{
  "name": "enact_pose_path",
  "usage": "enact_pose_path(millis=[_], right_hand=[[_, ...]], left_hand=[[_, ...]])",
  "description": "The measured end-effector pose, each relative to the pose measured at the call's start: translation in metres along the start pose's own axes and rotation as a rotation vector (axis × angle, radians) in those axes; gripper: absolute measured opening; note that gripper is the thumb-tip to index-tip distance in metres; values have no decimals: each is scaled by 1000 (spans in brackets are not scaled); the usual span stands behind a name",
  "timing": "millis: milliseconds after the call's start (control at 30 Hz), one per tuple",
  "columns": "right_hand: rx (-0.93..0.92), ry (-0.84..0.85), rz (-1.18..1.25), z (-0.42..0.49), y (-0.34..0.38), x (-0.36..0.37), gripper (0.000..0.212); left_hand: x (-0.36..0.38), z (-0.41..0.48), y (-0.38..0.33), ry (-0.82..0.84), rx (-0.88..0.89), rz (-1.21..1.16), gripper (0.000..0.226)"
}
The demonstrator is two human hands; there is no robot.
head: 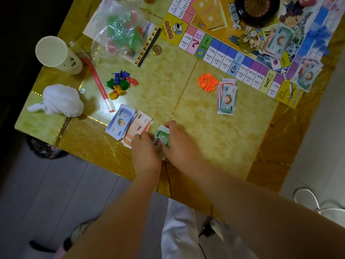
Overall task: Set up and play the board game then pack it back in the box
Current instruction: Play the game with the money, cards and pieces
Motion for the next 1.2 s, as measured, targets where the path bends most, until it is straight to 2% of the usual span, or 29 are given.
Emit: enact_pose_path(millis=[133, 267, 367, 467, 567, 767, 867, 1000, 1200], right_hand=[[-39, -27, -47, 4, -9, 1, 33], [-106, -6, -25, 7, -14, 4, 15], [-191, -71, -39, 0, -18, -5, 17], [-251, -77, -50, -3, -19, -10, 21], [-324, -74, -72, 1, -10, -8, 25], [-461, -187, -269, -2, -7, -1, 37], [-446, -146, -240, -2, -7, 1, 39], [-303, -47, -39, -2, -17, -3, 40], [-122, 39, 83, -2, -34, -12, 41]], left_hand=[[-1, 1, -4, 9, -3, -28, 37], [0, 4, -3, 54, 50, 100, 33], [0, 2, -5, 29, 117, 155, 27], [2, -5, -11, -4, 184, 104, 29], [0, -6, -10, -31, 192, 73, 32], [2, -6, -9, 5, 190, 161, 33], [3, -7, -7, -13, 180, 167, 31], [2, -6, -11, -9, 238, 109, 31], [12, 1, -11, 173, 286, 102, 32]])
Point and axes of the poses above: each hand's wrist, its own z-axis towards the middle knuckle, its own x-axis out of the palm, y = z × x, the point moved 7 cm from there along z, towards the middle knuckle, and after that the axes turned 14 degrees about -y, right-handed, at the moved point
